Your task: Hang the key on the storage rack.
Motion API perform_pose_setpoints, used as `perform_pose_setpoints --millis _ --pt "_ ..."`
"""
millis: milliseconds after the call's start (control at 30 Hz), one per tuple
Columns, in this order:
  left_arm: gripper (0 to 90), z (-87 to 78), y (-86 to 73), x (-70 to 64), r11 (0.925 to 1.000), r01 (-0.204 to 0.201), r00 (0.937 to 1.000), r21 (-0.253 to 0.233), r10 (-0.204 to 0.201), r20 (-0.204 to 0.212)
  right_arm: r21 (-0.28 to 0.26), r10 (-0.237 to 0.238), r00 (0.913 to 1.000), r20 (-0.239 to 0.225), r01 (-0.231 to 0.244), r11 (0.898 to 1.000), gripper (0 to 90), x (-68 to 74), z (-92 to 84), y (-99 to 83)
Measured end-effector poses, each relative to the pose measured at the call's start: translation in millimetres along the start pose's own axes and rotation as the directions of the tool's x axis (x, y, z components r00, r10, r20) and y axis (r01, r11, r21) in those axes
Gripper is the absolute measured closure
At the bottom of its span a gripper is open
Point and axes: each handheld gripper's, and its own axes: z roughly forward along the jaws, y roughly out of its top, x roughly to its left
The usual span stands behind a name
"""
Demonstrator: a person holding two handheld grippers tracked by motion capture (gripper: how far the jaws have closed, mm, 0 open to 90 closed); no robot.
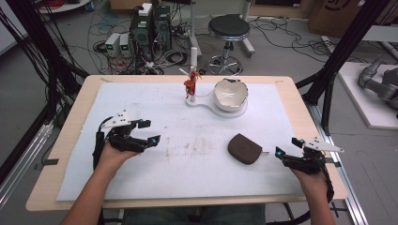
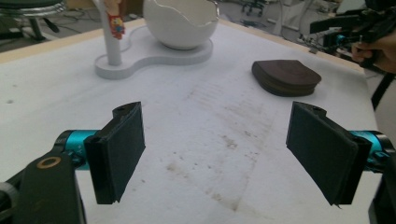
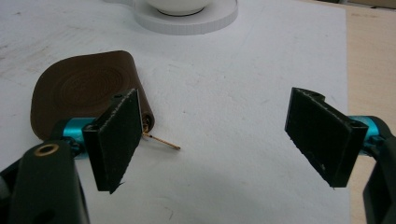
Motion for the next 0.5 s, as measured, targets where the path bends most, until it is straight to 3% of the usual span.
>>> perform_pose_setpoints --millis 267,500 --pt "19.5 0.7 -7.7 3.2 0.9997 0.016 0.9997 0.016 -0.016 -0.021 0.004 -0.013 0.9999 -0.011 0.013 1.0 19.2 0.2 3.8 0.6" --pt "19.5 -0.2 -6.0 4.6 0.9995 0.002 0.9998 0.03 -0.002 -0.019 0.009 -0.014 0.9997 -0.018 0.014 1.0 19.2 -0.3 5.6 0.2"
